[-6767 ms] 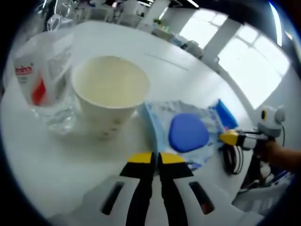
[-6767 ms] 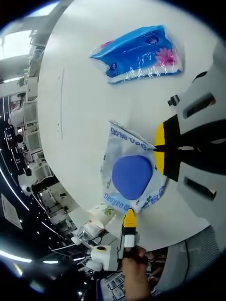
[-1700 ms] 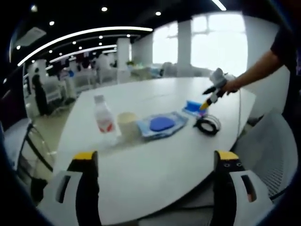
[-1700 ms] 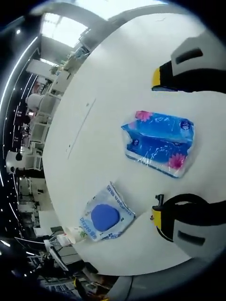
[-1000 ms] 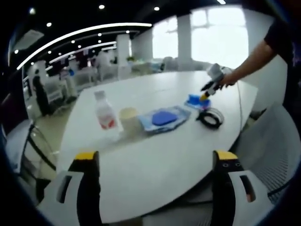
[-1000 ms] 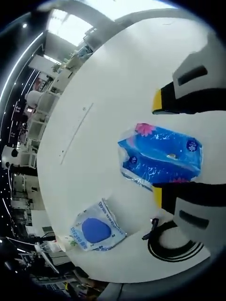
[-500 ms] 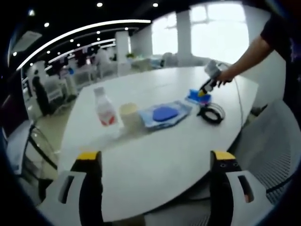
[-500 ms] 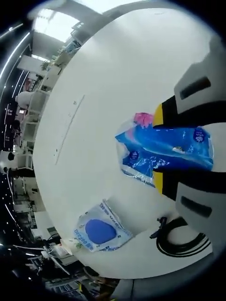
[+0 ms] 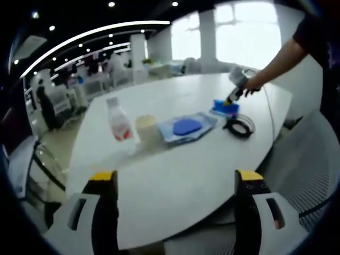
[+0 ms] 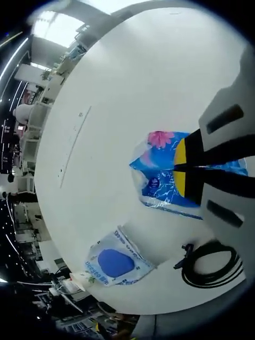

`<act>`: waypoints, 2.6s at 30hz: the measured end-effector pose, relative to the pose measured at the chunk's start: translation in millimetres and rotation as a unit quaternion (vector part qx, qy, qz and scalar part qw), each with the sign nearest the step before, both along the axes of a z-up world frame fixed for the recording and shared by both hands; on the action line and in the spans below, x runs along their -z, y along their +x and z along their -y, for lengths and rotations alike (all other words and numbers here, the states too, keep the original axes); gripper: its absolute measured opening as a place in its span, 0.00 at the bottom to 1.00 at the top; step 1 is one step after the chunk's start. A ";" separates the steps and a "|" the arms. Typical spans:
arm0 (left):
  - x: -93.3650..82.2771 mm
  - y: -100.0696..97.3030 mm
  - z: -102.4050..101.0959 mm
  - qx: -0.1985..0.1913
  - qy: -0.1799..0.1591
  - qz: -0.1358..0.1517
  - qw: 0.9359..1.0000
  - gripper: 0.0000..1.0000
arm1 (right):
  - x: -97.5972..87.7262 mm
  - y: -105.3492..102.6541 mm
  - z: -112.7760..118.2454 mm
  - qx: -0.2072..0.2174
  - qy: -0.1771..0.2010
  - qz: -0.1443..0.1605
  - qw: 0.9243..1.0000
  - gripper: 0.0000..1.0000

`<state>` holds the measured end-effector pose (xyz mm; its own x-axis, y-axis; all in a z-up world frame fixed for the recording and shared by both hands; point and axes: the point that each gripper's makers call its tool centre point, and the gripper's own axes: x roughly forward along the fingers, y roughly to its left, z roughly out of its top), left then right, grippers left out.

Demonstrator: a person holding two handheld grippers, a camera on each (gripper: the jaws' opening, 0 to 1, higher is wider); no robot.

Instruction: Arrange the tabletop items into an orderly group along one side of the table until the central work area is clear of visible clutter.

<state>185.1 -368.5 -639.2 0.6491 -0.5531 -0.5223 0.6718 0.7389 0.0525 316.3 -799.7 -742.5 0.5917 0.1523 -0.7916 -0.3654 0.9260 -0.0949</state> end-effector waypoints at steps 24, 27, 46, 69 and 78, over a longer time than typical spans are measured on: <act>-4.4 -1.6 3.1 0.003 -0.015 0.008 1.000 0.85 | -45.7 -6.0 -34.8 -0.142 -0.043 0.023 0.989 0.00; -5.0 -1.4 3.2 0.002 -0.016 0.009 1.000 0.85 | -47.9 -4.6 -38.9 -0.164 -0.052 0.024 0.985 0.00; -4.9 -0.5 0.7 -0.003 -0.018 0.007 1.000 0.84 | -36.6 9.2 -44.0 -0.344 -0.151 0.016 0.927 0.00; -4.9 1.3 -1.7 -0.009 -0.012 0.009 1.000 0.83 | -8.1 3.3 -63.3 -0.487 -0.259 0.006 0.834 0.00; -3.8 1.0 -2.6 -0.013 -0.010 0.006 1.000 0.82 | 0.4 4.7 -70.5 -0.490 -0.267 -0.004 0.830 0.00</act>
